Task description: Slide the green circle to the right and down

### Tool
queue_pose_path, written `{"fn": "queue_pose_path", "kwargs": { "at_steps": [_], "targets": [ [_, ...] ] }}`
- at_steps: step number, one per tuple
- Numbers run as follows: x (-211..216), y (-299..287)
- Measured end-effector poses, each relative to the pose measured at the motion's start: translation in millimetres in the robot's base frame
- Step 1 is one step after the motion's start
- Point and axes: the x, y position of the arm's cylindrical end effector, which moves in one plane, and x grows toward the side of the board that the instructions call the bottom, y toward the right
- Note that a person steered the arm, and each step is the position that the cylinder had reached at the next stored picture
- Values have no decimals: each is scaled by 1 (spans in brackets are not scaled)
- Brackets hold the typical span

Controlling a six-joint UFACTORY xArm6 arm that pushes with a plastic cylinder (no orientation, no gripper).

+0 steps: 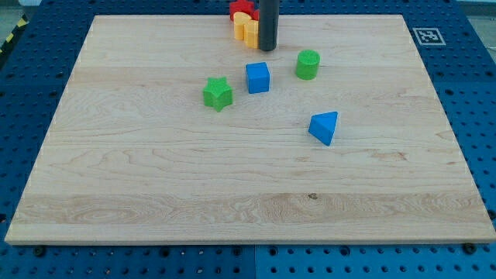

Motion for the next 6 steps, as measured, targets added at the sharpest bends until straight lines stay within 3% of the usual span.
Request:
{"fn": "queue_pose_path", "kwargs": {
  "at_steps": [2, 5, 6],
  "targets": [
    [16, 2],
    [37, 53],
    [64, 65]
  ]
}}
